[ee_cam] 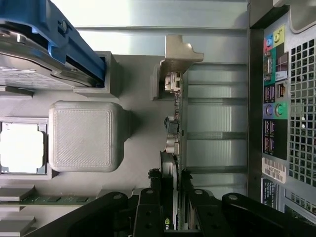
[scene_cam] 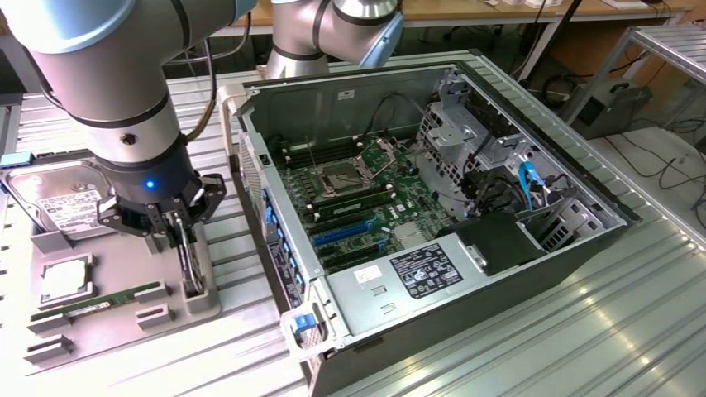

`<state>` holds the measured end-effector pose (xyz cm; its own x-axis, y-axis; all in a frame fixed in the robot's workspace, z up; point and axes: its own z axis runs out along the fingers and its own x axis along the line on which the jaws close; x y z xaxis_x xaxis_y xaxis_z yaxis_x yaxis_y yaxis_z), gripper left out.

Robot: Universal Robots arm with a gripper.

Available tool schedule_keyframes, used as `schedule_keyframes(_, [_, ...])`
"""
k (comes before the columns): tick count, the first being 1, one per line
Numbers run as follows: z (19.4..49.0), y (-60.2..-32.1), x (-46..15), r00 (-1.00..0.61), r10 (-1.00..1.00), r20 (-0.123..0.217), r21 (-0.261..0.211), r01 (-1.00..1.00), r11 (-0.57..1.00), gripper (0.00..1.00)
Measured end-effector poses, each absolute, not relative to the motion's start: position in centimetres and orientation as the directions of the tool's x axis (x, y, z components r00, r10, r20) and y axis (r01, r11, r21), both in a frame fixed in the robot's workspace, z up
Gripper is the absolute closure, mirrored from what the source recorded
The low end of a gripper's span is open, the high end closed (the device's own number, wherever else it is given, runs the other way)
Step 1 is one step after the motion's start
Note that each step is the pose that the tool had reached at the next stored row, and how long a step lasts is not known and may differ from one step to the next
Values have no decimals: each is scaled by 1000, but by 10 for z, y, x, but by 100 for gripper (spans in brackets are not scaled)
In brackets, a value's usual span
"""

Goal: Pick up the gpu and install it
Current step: 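Pick up the gpu and move the gpu toward the slot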

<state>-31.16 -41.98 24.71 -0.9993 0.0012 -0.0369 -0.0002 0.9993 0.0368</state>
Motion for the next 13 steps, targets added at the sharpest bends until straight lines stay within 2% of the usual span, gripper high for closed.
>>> schedule_keyframes(13, [290,-425,-312,-999,1,-37,46,0,999,74])
